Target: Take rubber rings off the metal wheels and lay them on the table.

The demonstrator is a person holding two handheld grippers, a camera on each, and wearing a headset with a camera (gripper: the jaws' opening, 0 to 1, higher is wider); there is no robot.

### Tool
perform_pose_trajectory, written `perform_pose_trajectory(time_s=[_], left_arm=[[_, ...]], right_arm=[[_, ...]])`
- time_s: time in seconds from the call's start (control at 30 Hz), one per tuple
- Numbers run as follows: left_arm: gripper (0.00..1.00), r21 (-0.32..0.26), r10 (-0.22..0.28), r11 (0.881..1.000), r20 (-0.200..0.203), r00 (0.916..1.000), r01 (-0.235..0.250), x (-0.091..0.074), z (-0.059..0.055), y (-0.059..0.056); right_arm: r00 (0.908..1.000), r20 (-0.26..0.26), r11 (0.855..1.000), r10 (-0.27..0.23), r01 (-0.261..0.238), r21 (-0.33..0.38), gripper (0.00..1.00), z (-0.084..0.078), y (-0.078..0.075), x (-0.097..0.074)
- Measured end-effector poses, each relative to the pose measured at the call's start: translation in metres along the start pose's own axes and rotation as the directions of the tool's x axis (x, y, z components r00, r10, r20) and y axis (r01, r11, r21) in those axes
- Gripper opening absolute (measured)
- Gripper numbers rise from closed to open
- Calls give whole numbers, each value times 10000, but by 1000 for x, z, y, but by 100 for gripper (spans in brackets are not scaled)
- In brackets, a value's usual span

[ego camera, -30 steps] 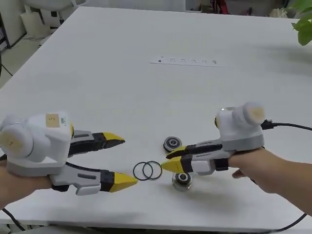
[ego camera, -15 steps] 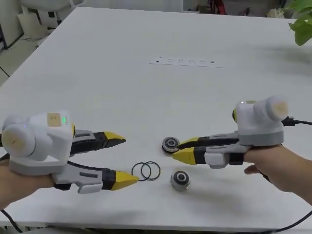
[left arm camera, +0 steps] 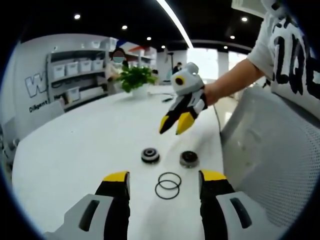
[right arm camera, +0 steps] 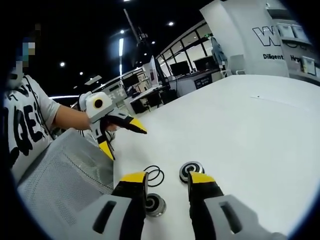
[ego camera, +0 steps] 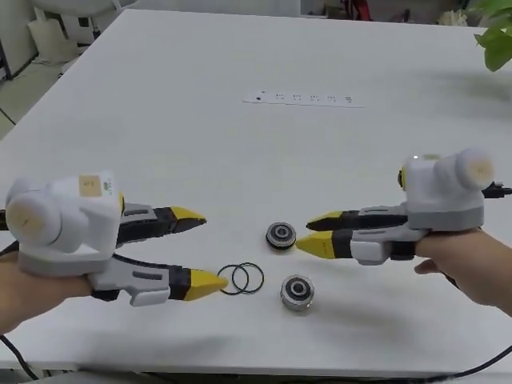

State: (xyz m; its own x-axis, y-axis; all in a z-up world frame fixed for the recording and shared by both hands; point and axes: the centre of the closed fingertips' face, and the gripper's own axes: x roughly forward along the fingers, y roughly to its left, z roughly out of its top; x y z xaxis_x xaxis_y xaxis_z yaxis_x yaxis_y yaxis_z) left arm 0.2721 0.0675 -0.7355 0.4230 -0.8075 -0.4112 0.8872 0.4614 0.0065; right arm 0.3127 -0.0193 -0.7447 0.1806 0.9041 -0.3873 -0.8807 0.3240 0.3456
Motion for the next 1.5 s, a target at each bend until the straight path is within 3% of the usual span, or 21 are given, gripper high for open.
perform_pose_trajectory(time_s=[0.23,0.63,1.03,1.5], left_arm=[[56,51,66,10000,12,10000,-66,4,4,8],[56,100,91,9999,-16,10000,-91,12,7,21],[56,-21,185,9998,-11,9998,-185,24,8,34],[55,-68,168,9998,-132,9998,-169,37,5,41]], right_arm=[[9995,150,9996,-287,287,-11,32,2,-11,-6],[9976,-221,9973,-659,651,-353,36,-10,-28,-13],[9955,-429,9949,-843,817,-593,39,-19,-39,-12],[9948,-460,9938,-908,875,-688,40,-23,-46,-4]])
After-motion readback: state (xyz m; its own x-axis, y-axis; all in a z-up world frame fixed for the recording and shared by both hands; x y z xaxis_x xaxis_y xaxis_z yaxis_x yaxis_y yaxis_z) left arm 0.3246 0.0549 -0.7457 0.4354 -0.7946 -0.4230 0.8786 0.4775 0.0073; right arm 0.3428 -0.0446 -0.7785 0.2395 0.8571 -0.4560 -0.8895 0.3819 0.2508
